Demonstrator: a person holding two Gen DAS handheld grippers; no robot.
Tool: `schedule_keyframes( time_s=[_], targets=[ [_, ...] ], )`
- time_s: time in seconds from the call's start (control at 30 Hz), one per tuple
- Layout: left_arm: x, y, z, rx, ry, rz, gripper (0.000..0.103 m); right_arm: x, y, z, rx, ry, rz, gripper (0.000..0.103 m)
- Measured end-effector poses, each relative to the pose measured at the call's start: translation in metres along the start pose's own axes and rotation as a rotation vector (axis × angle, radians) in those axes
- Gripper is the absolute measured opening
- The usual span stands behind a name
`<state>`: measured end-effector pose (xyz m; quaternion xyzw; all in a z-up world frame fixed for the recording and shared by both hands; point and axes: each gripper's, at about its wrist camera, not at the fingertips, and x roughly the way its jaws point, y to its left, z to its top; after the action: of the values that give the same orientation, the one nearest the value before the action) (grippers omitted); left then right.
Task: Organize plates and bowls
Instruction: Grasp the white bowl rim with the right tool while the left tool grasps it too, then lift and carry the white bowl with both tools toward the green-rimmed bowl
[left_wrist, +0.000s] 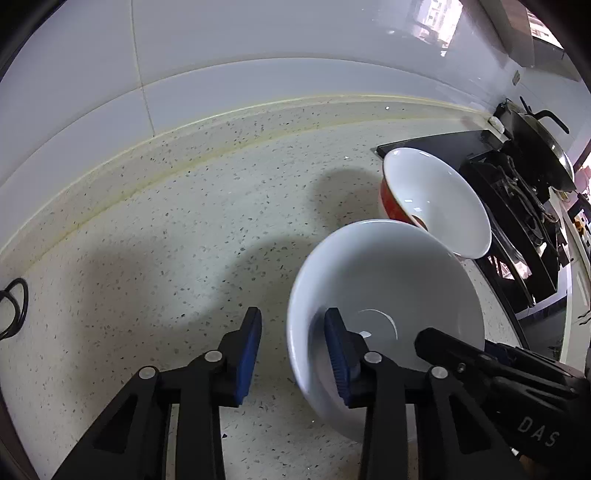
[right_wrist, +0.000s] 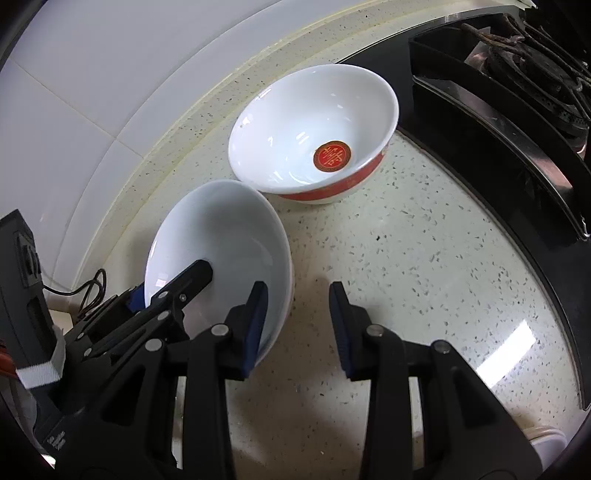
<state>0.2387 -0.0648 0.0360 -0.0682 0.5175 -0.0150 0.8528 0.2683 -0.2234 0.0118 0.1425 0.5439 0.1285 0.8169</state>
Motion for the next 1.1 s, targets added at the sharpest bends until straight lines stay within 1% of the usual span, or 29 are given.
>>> schedule_keyframes(
  time_s=[0.07, 0.2, 0.23, 0.3, 0.37, 0.6, 0.77, 0.97, 1.1],
  targets=[
    [0.001, -0.002, 0.001, 0.005, -0.005, -0.007, 0.031, 0.003, 0.004, 0.001, -0.019, -0.001, -0.010, 0.037],
    [0.003, -0.006, 0.001, 0.029, -0.015, -0.020, 0.019, 0.005, 0.017, 0.000, -0.066, -0.017, -0.011, 0.022],
    [0.003, -0.007, 0.001, 0.037, -0.017, -0.021, 0.018, 0.005, 0.022, -0.002, -0.086, -0.026, -0.022, 0.021],
    [0.002, -0.007, 0.001, 0.037, -0.018, -0.022, 0.018, 0.006, 0.030, -0.004, -0.134, -0.043, -0.063, 0.021],
    [0.001, -0.005, 0.001, 0.029, -0.022, -0.034, 0.016, 0.008, 0.034, -0.005, -0.149, -0.051, -0.076, 0.021],
    [-0.003, -0.007, -0.002, 0.044, -0.028, -0.019, 0.016, 0.010, 0.037, -0.007, -0.137, -0.047, -0.067, 0.020],
    [-0.009, -0.006, -0.004, 0.054, -0.040, -0.004, 0.015, 0.010, 0.034, -0.011, -0.133, -0.033, -0.045, 0.020],
    [-0.024, -0.002, -0.005, 0.054, -0.069, 0.001, 0.015, 0.001, 0.045, -0.014, -0.140, -0.046, -0.029, 0.020],
    [-0.040, 0.001, -0.005, 0.050, -0.095, 0.003, 0.015, -0.014, 0.050, -0.018, -0.146, -0.059, -0.016, 0.020]
  ],
)
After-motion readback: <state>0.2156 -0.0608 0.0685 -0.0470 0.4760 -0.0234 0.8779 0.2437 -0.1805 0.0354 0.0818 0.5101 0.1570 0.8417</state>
